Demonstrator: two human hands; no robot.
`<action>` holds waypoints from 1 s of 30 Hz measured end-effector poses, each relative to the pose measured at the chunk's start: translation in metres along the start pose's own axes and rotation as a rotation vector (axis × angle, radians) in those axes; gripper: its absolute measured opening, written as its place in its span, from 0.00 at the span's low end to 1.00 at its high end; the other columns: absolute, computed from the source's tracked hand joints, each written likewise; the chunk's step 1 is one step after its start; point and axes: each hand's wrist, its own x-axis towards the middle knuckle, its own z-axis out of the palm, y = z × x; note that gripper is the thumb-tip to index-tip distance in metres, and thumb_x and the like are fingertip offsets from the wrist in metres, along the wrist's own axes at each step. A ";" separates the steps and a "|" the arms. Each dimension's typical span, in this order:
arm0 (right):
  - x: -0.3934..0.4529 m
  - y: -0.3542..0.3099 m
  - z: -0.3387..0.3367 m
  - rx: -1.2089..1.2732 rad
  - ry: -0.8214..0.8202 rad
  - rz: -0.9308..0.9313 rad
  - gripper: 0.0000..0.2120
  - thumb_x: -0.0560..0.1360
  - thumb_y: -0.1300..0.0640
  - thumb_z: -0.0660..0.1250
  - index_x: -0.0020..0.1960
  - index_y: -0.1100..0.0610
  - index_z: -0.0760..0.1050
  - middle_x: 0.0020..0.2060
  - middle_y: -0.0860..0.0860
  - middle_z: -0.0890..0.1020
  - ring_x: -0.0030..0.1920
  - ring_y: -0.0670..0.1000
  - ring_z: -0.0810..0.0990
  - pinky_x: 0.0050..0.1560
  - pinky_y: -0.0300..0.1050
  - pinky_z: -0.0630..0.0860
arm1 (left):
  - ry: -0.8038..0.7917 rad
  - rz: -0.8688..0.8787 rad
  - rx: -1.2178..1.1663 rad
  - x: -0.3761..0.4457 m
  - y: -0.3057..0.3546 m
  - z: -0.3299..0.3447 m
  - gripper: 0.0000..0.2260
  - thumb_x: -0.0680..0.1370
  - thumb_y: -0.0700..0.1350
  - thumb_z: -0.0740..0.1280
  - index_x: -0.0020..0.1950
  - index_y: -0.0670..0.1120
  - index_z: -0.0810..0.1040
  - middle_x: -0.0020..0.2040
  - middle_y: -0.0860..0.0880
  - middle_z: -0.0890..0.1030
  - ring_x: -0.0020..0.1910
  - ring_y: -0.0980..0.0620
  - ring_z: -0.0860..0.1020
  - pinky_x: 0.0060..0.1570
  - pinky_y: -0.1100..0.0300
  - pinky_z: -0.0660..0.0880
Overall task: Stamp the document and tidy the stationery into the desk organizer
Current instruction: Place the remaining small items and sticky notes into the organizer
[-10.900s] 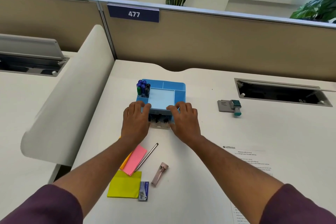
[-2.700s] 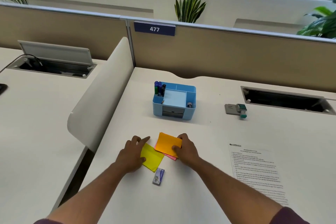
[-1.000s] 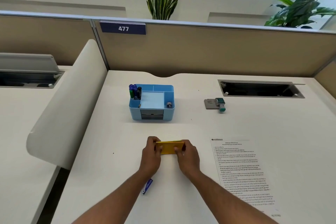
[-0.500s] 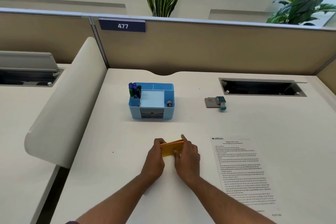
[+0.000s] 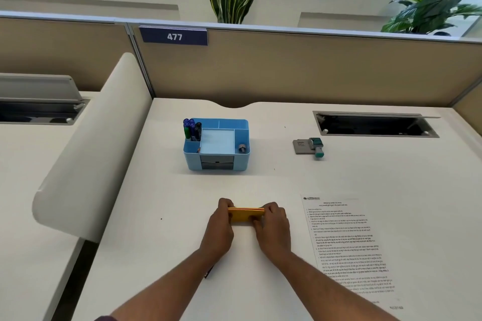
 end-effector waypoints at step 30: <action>0.076 -0.052 -0.058 0.809 -0.110 0.269 0.11 0.79 0.63 0.70 0.60 0.62 0.82 0.47 0.55 0.87 0.42 0.52 0.88 0.48 0.43 0.84 | 0.165 -0.140 -0.163 0.052 0.019 -0.069 0.09 0.83 0.45 0.62 0.61 0.44 0.77 0.53 0.47 0.82 0.48 0.50 0.81 0.49 0.56 0.78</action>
